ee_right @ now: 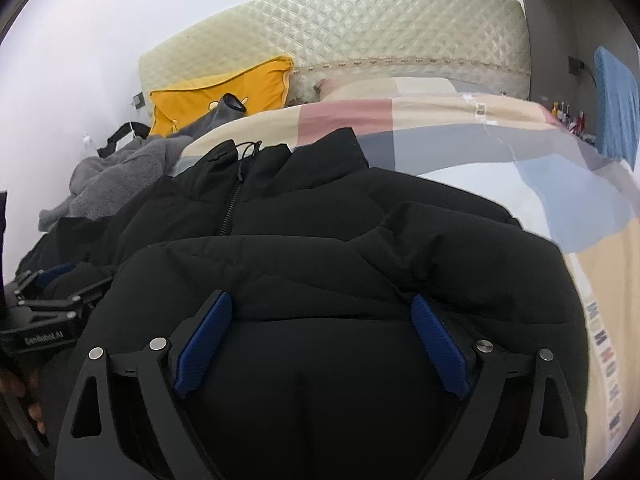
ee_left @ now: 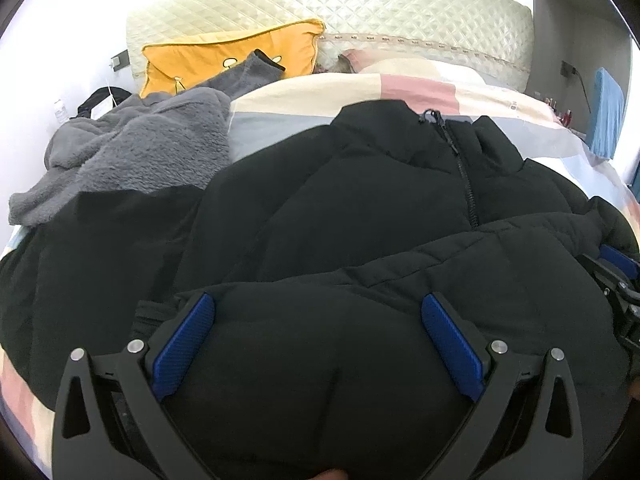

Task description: Fold large clothes

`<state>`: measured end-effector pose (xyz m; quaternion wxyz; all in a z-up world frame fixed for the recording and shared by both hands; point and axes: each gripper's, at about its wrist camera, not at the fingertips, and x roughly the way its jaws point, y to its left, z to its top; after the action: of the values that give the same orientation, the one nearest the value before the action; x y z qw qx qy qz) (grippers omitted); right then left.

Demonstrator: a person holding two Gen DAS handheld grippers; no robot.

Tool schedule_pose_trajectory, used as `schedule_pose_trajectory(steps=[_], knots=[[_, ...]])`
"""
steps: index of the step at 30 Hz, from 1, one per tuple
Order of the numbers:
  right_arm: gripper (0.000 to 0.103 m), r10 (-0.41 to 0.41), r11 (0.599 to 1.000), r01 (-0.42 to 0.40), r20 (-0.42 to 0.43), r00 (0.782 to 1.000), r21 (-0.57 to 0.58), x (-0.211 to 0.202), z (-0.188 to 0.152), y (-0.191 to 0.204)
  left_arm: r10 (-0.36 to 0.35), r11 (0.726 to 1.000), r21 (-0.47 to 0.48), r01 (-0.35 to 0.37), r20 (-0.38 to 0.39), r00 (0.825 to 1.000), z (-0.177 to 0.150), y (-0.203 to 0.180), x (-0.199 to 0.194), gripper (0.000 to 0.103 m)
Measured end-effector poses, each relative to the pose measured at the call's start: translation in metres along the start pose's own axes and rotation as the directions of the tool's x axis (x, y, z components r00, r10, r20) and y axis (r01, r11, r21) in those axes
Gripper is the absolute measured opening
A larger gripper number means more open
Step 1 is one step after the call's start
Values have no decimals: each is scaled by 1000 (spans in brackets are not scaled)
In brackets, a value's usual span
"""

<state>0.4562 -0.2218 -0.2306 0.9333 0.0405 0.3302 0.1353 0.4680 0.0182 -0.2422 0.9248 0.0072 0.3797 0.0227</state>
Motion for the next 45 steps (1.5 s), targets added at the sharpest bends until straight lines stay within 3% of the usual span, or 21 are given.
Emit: schedule_pose_trajectory(steps=[8,15,20,23,33,38,45], knots=[[94,-17,1000,17,10,1000,-17,10,-8,6,-14,1000,-5,14,-16,1000,-3,-1,15,103],[93,6,1000,-7,-54,999,-18,-8,1,5,-8,1000,1,8,-28,1000,-1,4,-11,103],[93,34,999,-35,20,999,34,-74,9,5,-25,999,-41,26,21,999,8,17,-70,103],[93,21,1000,-21,55,998,-1,-122,8,12,-40,998,-52,44,63,997,10,24,-111,103],[93,-7,999,12,129,992,-37,-266,-29,34,-79,996,-31,84,151,985,-11,26,-237,103],[93,24,999,-18,165,986,-34,-313,-56,44,-108,992,-46,118,180,978,-27,34,-287,103],[93,56,998,-49,190,980,-41,-358,-93,58,-106,991,-58,117,165,981,-50,49,-315,103]])
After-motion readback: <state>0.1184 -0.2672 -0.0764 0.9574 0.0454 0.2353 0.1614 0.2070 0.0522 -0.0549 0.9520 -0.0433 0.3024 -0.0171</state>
